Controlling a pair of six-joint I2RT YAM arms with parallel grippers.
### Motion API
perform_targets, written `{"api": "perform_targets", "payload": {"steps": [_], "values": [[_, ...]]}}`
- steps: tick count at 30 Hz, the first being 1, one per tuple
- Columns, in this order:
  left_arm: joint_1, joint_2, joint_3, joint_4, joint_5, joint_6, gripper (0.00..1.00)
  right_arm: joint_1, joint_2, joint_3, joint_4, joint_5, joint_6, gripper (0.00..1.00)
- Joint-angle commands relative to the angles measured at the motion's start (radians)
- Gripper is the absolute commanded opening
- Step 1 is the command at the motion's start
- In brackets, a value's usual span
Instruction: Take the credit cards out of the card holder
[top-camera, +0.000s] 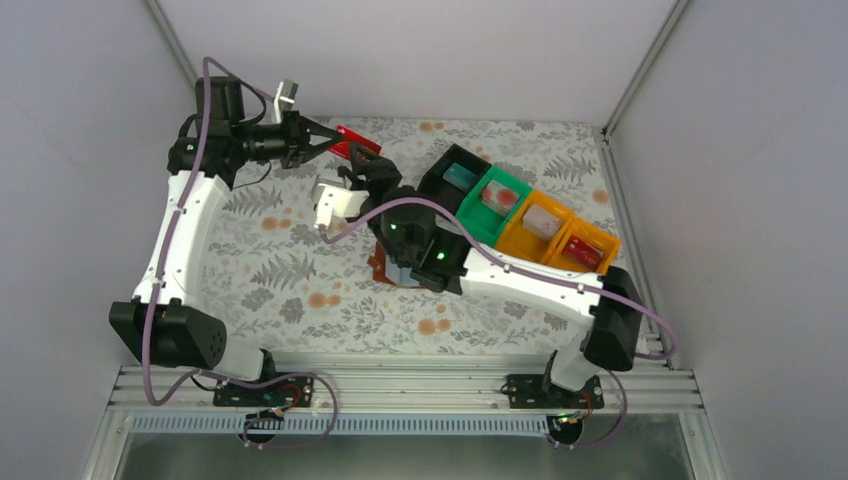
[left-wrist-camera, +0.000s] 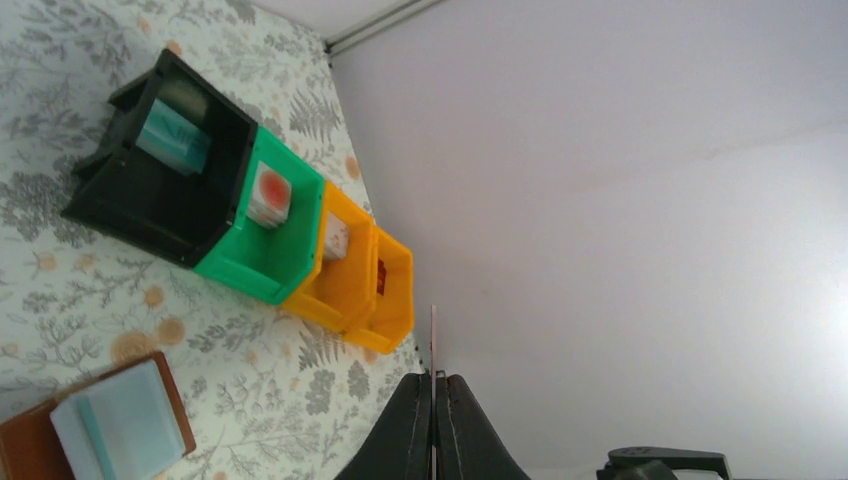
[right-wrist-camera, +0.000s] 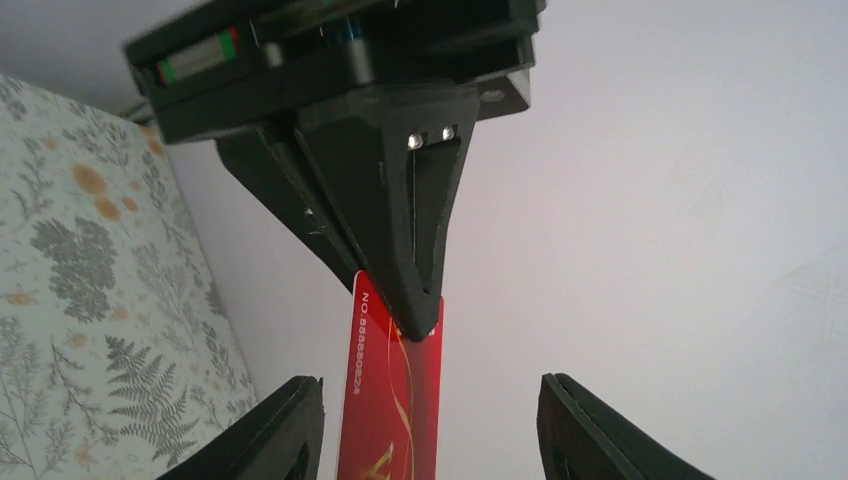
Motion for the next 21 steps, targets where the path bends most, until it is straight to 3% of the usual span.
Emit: {"api": "perform_targets", "payload": {"steps": [1,5,7,12,13,18,19,20,21], "values": [[-0.001,-0.032,-0.026,0.023,0.059,-0.046,0.02,-0.036,0.075,0.08,0.011,0.092,-0.032,0.55],[-0.013,-0.037,-0.056,0.048,0.081,-0.064,0.02,-0.064,0.099,0.147,-0.057,0.094,0.018,0.55],[-0.022,-0.036,-0.068,0.054,0.084,-0.067,0.02,-0.07,0.109,0.158,-0.07,0.097,0.021,0.5],[-0.045,-0.034,-0.085,0.072,0.084,-0.074,0.02,-0.079,0.114,0.164,-0.096,0.119,0.006,0.08],[-0.049,-0.035,-0.09,0.074,0.084,-0.077,0.02,-0.08,0.111,0.165,-0.103,0.122,0.008,0.05],[-0.052,-0.032,-0.107,0.079,0.086,-0.07,0.03,-0.083,0.077,0.19,-0.215,0.117,0.096,0.04],[-0.052,-0.031,-0.112,0.081,0.084,-0.067,0.07,-0.083,0.053,0.192,-0.248,0.113,0.12,0.04],[-0.052,-0.029,-0.118,0.088,0.085,-0.061,0.22,-0.087,0.035,0.196,-0.29,0.105,0.147,0.04],[-0.052,-0.021,-0.121,0.1,0.084,-0.049,0.51,-0.095,0.016,0.205,-0.355,0.091,0.188,0.04]]}}
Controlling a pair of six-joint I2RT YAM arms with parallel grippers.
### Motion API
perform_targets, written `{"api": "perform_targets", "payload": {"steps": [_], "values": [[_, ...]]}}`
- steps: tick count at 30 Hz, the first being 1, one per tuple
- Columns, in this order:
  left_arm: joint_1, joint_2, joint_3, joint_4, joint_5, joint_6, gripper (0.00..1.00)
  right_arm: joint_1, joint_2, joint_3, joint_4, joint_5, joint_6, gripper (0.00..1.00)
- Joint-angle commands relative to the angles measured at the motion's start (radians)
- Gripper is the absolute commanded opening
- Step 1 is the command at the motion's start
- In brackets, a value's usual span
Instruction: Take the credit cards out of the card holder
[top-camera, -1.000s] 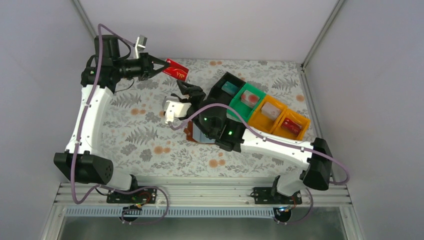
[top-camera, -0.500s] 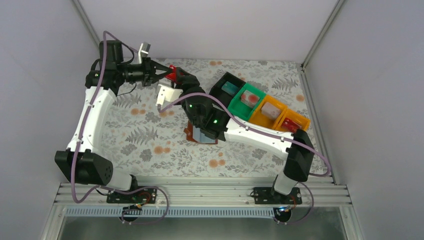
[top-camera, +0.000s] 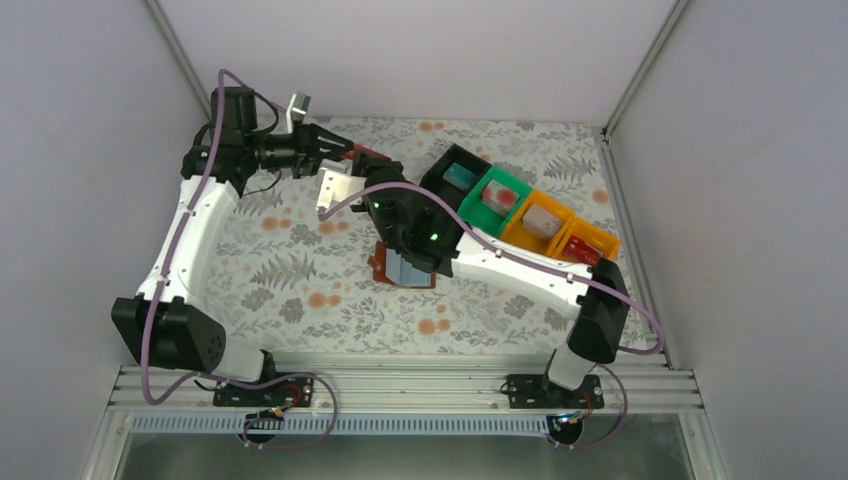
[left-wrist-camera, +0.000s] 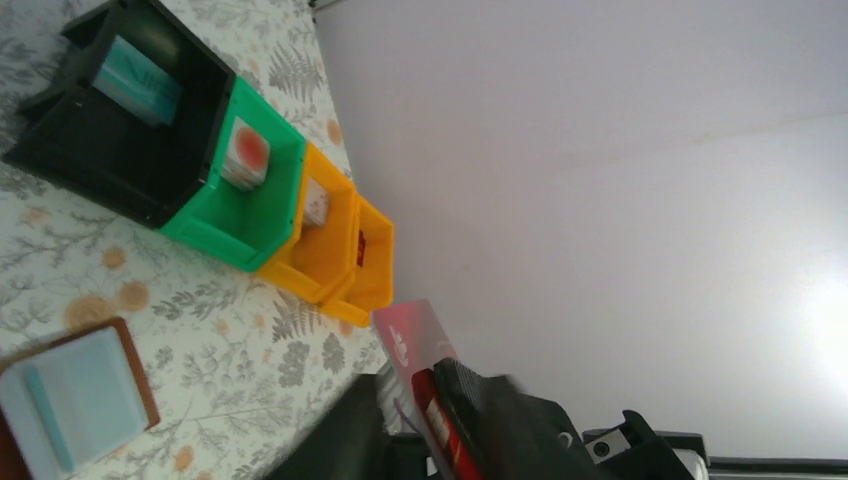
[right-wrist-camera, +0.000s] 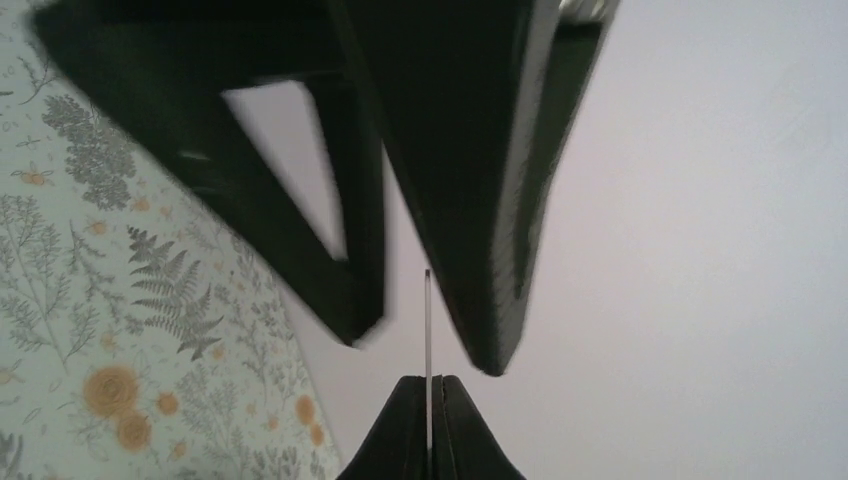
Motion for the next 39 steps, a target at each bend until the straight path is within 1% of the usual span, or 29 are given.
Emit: {"api": "perform_targets", "payload": {"steps": [1,2,3,4,6,7,9,12,14,15,17,19,21,26,29,32,35,39], "values": [[-0.012,0.005,-0.013,0.026,0.045,0.057,0.77,-0.043,-0.111,0.079,-0.216,-0.012,0.201,0.04],[-0.009,0.021,-0.006,0.016,0.031,0.095,0.96,-0.06,-0.134,0.09,-0.297,-0.038,0.259,0.04],[-0.005,0.036,0.004,0.009,0.02,0.131,1.0,-0.086,-0.159,0.095,-0.384,-0.072,0.312,0.04],[0.001,0.05,0.015,0.005,0.014,0.178,1.0,-0.115,-0.197,0.088,-0.487,-0.115,0.358,0.04],[0.014,0.083,0.052,-0.021,-0.009,0.289,1.0,-0.184,-0.268,0.04,-0.612,-0.18,0.428,0.04],[0.017,0.1,0.067,-0.03,-0.029,0.359,1.0,-0.227,-0.305,-0.002,-0.653,-0.207,0.451,0.04],[0.015,0.122,0.072,-0.057,-0.112,0.493,1.0,-0.319,-0.387,-0.096,-0.72,-0.293,0.483,0.04],[0.014,0.114,0.009,-0.039,-0.222,0.66,1.0,-0.437,-0.504,-0.211,-0.773,-0.384,0.505,0.04],[0.012,0.091,-0.049,-0.01,-0.286,0.752,1.0,-0.501,-0.582,-0.308,-0.762,-0.391,0.487,0.04],[0.009,0.08,-0.081,-0.003,-0.34,0.798,1.0,-0.541,-0.623,-0.353,-0.756,-0.401,0.469,0.04],[0.003,0.061,-0.124,0.013,-0.393,0.868,1.0,-0.636,-0.646,-0.424,-0.768,-0.43,0.449,0.04],[0.003,0.045,-0.182,0.035,-0.417,0.905,1.0,-0.695,-0.657,-0.496,-0.765,-0.41,0.416,0.04],[0.003,0.031,-0.221,0.055,-0.402,0.915,1.0,-0.755,-0.669,-0.543,-0.738,-0.416,0.379,0.04],[0.002,0.023,-0.232,0.049,-0.317,0.944,1.0,-0.95,-0.667,-0.624,-0.661,-0.402,0.26,0.04],[0.002,0.019,-0.232,0.048,-0.291,0.95,1.0,-1.002,-0.64,-0.668,-0.667,-0.405,0.152,0.04],[0.002,0.02,-0.232,0.036,-0.254,0.958,1.0,-1.053,-0.631,-0.724,-0.622,-0.361,0.052,0.04],[0.002,0.024,-0.232,0.032,-0.238,0.962,1.0,-1.095,-0.672,-0.778,-0.605,-0.429,-0.074,0.04],[0.002,0.029,-0.226,0.027,-0.232,0.961,1.0,-1.15,-0.703,-0.827,-0.543,-0.461,-0.224,0.04]]}}
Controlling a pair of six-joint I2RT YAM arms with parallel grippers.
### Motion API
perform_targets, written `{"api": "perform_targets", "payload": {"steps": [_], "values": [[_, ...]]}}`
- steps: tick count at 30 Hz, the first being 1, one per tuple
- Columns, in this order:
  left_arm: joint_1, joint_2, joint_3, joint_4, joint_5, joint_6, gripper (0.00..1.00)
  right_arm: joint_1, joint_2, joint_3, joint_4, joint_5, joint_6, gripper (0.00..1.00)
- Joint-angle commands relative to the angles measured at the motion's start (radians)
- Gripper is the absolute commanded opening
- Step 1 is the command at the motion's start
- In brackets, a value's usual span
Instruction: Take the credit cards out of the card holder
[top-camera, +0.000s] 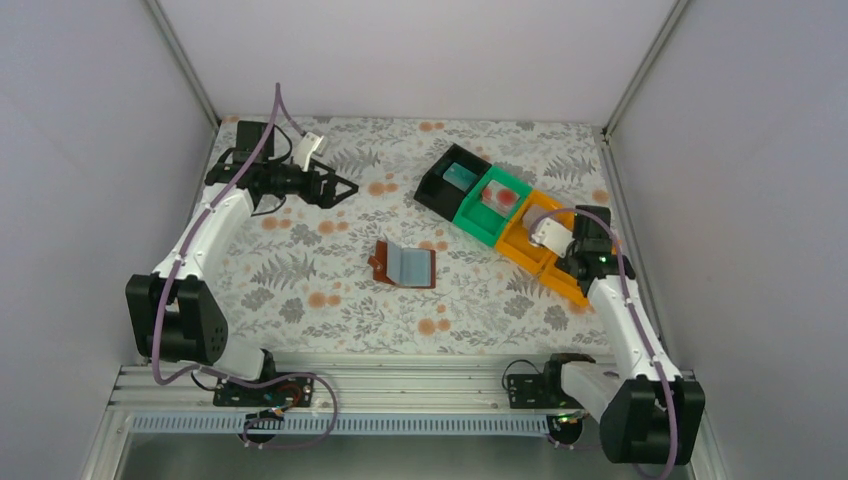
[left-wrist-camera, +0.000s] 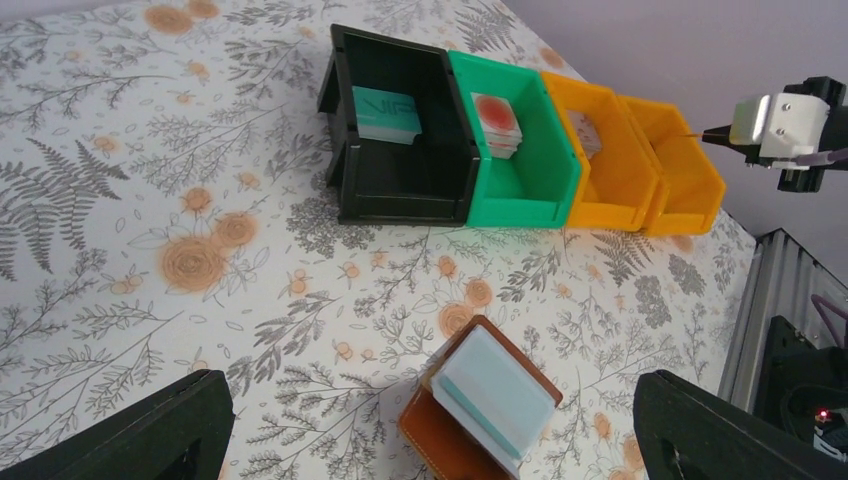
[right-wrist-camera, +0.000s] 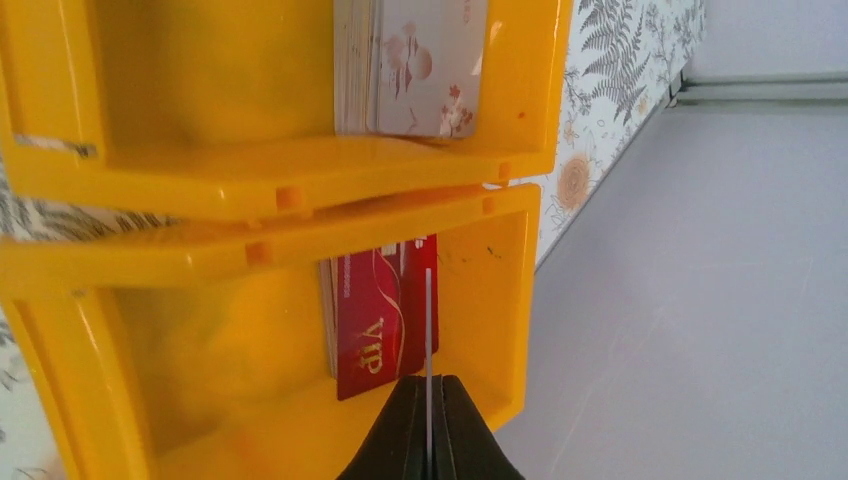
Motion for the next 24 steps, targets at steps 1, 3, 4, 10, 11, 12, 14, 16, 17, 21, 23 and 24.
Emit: {"api": "perform_targets", "payload": {"steps": [1,3,4,10,11,12,14,16,17,21,23,24], "values": [[-0.003,-0.012,0.013,0.001,0.043,0.029,1.0,-0.058,-0.034,-0.038,0.091,-0.053,-0.237,0.04],[-0.004,-0.015,0.015,0.0,0.042,0.031,1.0,-0.083,-0.018,-0.06,0.139,-0.052,-0.296,0.04],[-0.003,-0.016,0.014,-0.001,0.042,0.031,1.0,-0.1,-0.006,-0.067,0.171,-0.058,-0.308,0.04],[-0.003,-0.006,0.012,-0.002,0.038,0.029,1.0,-0.146,0.093,-0.065,0.263,-0.127,-0.335,0.04],[-0.003,-0.003,0.013,-0.002,0.034,0.028,1.0,-0.149,0.108,-0.061,0.267,-0.137,-0.339,0.04],[-0.003,-0.002,0.013,-0.002,0.031,0.028,1.0,-0.152,0.12,-0.056,0.269,-0.148,-0.342,0.04],[-0.003,0.002,0.016,-0.002,0.026,0.028,1.0,-0.154,0.142,-0.052,0.275,-0.163,-0.353,0.04],[-0.003,0.006,0.02,-0.004,0.022,0.027,1.0,-0.156,0.164,-0.061,0.292,-0.162,-0.366,0.04],[-0.003,0.009,0.022,-0.006,0.019,0.026,1.0,-0.159,0.173,-0.065,0.3,-0.162,-0.372,0.04],[-0.003,0.012,0.023,-0.009,0.013,0.028,1.0,-0.177,0.206,-0.065,0.327,-0.173,-0.38,0.04],[-0.003,0.014,0.024,-0.01,0.014,0.028,1.0,-0.183,0.22,-0.065,0.335,-0.17,-0.39,0.04],[-0.003,0.017,0.025,-0.011,0.012,0.028,1.0,-0.189,0.227,-0.066,0.344,-0.168,-0.395,0.04]]}}
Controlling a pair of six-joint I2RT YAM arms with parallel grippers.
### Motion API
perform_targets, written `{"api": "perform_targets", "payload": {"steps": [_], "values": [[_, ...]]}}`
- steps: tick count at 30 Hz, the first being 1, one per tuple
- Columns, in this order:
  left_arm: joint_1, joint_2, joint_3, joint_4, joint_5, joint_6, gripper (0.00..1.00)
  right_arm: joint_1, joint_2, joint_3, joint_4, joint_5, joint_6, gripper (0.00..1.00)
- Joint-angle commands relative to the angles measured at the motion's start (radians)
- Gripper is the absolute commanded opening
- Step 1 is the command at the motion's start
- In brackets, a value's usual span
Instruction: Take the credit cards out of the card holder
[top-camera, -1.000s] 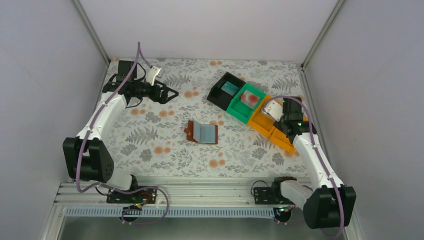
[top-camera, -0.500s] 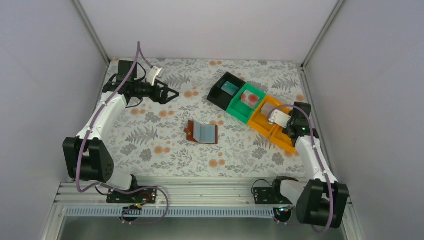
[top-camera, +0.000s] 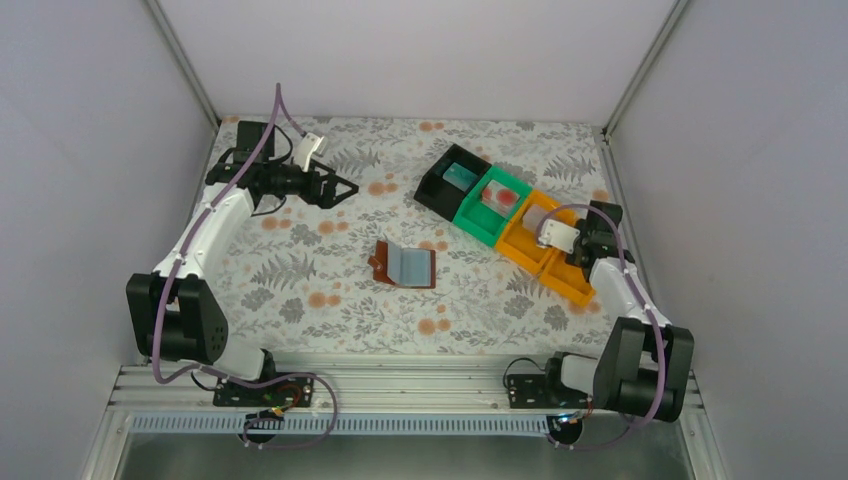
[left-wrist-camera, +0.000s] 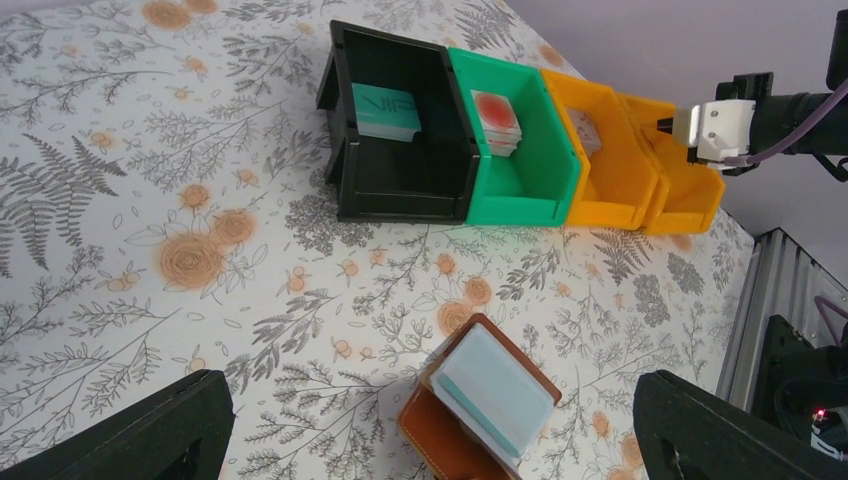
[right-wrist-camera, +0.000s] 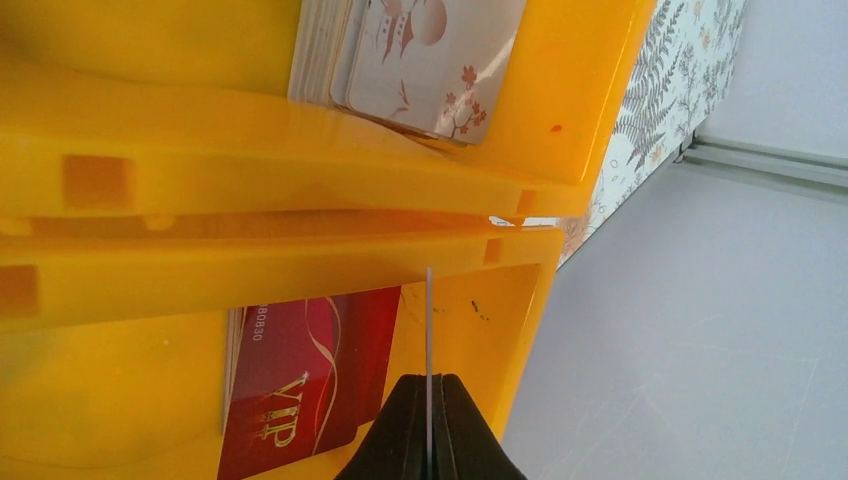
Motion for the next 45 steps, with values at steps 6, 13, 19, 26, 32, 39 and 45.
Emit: {"api": "perform_targets", "payload": {"steps": [6,13,19,26,32,39,45], "values": [[-0.003,0.022,0.026,-0.005,0.004,0.024,1.0,-0.024,0.058,0.006,0.088,-0.063,-0.064,0.04],[-0.003,0.029,0.03,-0.006,0.003,0.022,1.0,-0.024,0.082,-0.003,0.128,-0.074,-0.075,0.04],[-0.003,0.029,0.028,-0.008,0.002,0.024,1.0,-0.024,0.106,-0.005,0.135,-0.08,-0.076,0.07],[-0.003,0.035,0.027,-0.009,0.003,0.026,1.0,-0.026,0.129,0.001,0.138,-0.085,-0.071,0.16],[-0.003,0.037,0.027,-0.011,0.005,0.03,1.0,-0.028,0.144,0.005,0.14,-0.056,-0.102,0.25],[-0.003,0.039,0.03,-0.017,0.011,0.034,1.0,-0.029,0.127,-0.011,0.124,-0.045,-0.12,0.41],[-0.003,0.034,0.031,-0.025,0.017,0.039,1.0,-0.031,0.115,-0.024,0.123,-0.049,-0.112,0.62]]}}
